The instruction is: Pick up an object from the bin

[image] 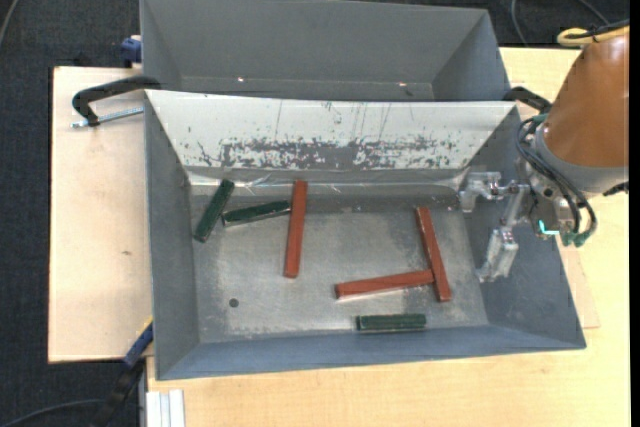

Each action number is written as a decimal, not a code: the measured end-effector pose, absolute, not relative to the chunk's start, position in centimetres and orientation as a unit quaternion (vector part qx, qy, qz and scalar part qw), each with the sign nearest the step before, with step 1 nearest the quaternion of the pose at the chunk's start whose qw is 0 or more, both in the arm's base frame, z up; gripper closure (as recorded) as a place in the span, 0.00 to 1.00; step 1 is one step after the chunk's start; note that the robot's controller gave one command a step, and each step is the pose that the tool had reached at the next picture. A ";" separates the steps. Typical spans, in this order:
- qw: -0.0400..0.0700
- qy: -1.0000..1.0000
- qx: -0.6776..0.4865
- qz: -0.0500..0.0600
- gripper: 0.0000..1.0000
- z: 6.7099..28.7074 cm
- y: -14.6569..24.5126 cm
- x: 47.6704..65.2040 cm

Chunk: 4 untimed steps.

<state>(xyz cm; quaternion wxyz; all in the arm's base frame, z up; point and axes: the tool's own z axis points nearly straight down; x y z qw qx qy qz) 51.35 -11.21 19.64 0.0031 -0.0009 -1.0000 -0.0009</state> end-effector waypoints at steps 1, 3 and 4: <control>0.003 -0.992 0.122 -0.002 0.00 8.9 -7.3 49.7; -0.002 -0.972 0.236 0.000 1.00 7.2 -3.0 49.4; -0.001 -0.972 0.236 0.000 0.00 7.1 -3.0 49.4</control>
Offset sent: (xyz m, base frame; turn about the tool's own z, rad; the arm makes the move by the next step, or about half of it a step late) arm -0.0156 0.0371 -0.1049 -0.2459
